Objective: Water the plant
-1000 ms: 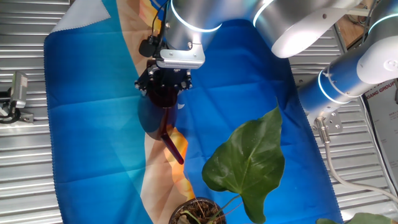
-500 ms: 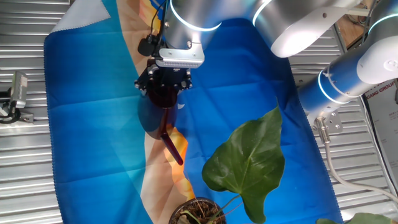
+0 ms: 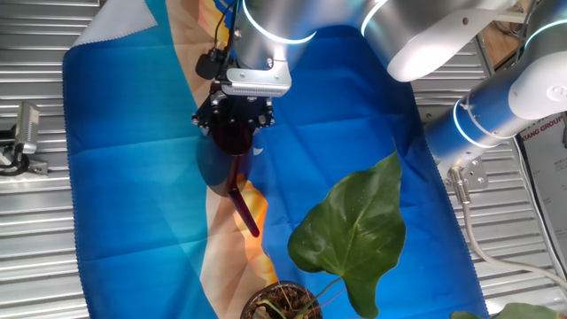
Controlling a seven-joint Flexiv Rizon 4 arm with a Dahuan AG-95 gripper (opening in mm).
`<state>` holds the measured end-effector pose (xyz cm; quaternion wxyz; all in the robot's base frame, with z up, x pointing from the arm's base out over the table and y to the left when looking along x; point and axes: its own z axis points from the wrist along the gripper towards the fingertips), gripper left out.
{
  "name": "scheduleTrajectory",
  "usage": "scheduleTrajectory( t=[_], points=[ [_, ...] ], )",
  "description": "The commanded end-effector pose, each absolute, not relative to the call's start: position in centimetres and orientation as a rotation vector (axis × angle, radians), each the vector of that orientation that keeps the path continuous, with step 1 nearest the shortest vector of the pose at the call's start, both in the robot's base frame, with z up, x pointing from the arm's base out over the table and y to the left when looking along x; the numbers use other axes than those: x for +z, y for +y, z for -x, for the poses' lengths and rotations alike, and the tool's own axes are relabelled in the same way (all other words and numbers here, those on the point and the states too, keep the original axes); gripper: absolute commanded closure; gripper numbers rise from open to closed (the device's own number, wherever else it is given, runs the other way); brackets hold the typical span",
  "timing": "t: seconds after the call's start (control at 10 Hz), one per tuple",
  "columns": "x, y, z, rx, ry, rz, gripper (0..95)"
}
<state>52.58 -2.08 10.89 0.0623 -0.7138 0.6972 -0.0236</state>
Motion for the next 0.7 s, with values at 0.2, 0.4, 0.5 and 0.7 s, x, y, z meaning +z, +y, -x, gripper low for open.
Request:
scheduleTrajectory(
  t=[0.2, 0.4, 0.5, 0.7],
  points=[
    [11.02, -2.09, -52.60, -0.073, 2.107, 2.161, 95.0],
    [11.07, -2.09, -52.59, -0.071, 2.107, 2.161, 95.0],
    [11.10, -2.09, -52.59, -0.071, 2.107, 2.160, 95.0],
    [11.29, -2.08, -52.58, -0.069, 2.109, 2.161, 95.0]
  ],
)
